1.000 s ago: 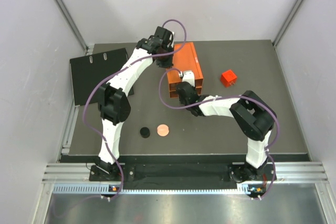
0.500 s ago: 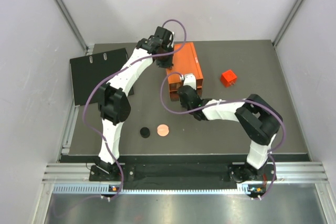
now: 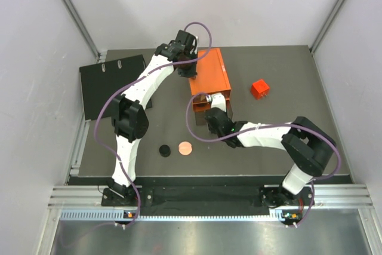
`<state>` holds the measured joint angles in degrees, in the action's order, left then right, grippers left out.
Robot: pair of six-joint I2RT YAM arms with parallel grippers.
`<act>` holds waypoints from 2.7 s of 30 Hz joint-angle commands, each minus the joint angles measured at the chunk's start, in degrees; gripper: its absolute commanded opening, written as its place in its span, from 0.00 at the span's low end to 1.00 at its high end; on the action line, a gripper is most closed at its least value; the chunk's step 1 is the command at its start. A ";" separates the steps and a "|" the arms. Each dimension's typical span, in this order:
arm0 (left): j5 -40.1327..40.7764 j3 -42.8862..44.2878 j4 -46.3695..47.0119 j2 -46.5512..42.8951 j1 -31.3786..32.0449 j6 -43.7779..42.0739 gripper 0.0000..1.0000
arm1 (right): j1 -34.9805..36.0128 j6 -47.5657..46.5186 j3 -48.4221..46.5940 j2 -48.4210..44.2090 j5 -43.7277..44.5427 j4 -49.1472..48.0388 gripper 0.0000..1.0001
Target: Organize the makeup
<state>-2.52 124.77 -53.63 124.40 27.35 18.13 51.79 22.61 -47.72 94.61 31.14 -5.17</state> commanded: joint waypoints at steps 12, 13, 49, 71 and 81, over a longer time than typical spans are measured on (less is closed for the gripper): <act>2.79 -4.89 -14.22 6.38 -0.81 0.24 0.00 | 5.43 0.24 0.79 -6.89 -6.26 7.10 0.00; 2.79 -4.97 -14.40 6.38 -0.81 0.41 0.00 | 5.51 0.15 0.88 -7.15 -6.96 7.36 0.00; -0.29 -6.82 -17.04 5.50 -1.16 1.03 0.00 | 9.73 -12.32 -18.62 3.29 -36.23 15.27 0.59; 0.06 -7.08 -17.57 6.29 -1.16 0.85 0.00 | 10.61 -14.09 -23.55 17.63 -32.19 20.55 0.20; 0.33 -7.09 -17.57 6.29 -1.16 0.50 0.00 | 10.70 -14.35 -23.11 11.32 -32.54 19.58 0.00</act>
<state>-5.10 123.22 -53.04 123.90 26.39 20.84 61.36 8.97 -70.24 110.15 -1.69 14.48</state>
